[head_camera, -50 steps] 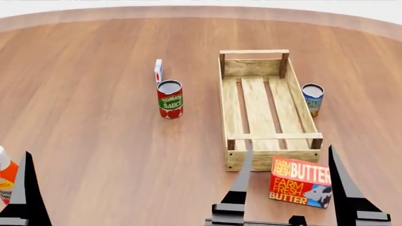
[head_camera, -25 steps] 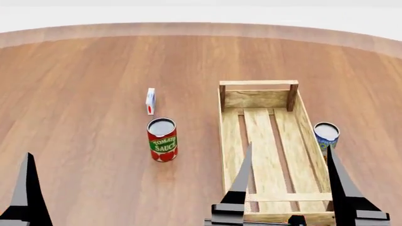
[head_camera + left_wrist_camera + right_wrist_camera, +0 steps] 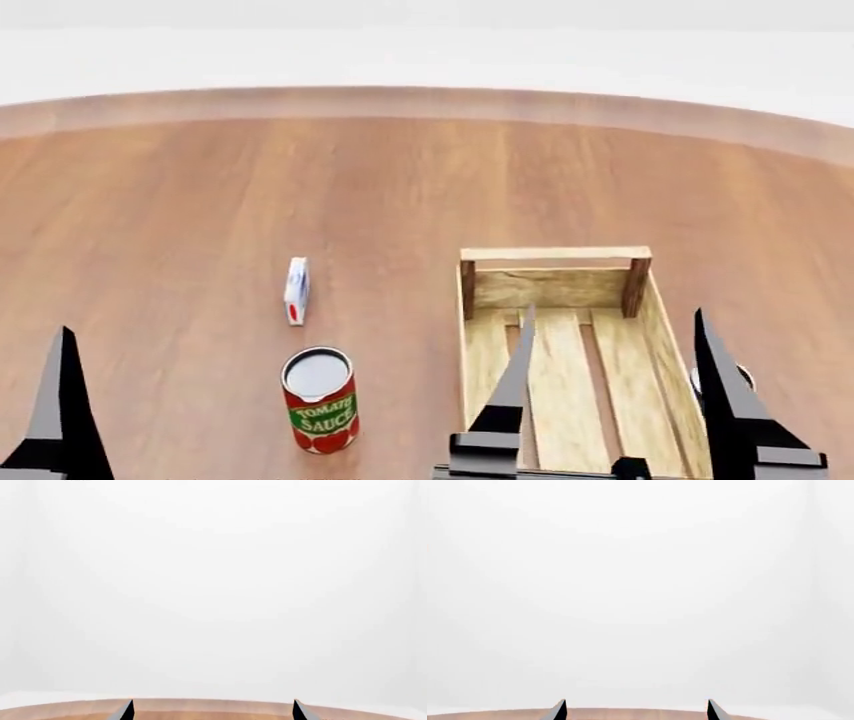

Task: Pick up the butter and put it in the tray.

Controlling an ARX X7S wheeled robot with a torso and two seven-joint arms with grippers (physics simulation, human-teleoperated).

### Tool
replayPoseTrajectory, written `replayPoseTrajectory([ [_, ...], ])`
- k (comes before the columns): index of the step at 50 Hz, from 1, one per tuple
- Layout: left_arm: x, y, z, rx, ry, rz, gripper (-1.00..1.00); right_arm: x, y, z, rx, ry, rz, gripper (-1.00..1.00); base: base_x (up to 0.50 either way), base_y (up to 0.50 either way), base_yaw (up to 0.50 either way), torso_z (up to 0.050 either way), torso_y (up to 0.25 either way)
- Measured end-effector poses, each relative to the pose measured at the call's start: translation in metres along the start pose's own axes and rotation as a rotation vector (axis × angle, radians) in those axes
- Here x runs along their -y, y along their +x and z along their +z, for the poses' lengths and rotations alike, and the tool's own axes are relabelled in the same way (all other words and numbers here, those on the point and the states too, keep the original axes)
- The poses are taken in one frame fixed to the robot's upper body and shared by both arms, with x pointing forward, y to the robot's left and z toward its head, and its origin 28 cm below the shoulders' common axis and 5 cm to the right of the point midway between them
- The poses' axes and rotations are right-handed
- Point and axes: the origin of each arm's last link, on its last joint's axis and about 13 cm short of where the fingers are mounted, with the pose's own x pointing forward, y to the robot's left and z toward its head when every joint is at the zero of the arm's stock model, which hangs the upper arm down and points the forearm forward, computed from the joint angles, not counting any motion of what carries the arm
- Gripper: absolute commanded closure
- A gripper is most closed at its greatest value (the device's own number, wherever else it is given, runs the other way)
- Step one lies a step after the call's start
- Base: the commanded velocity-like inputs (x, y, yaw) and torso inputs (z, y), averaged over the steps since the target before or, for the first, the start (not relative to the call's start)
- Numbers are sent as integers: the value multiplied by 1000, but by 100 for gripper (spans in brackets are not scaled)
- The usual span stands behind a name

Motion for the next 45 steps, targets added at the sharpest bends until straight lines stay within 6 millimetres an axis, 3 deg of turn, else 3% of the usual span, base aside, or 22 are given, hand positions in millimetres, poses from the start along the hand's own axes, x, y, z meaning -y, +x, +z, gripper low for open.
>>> replayPoseTrajectory([
  [45, 0, 0, -6, -22, -11, 7, -100, 1, -2, 1, 36, 75, 22, -100, 0, -500, 0, 0, 0],
])
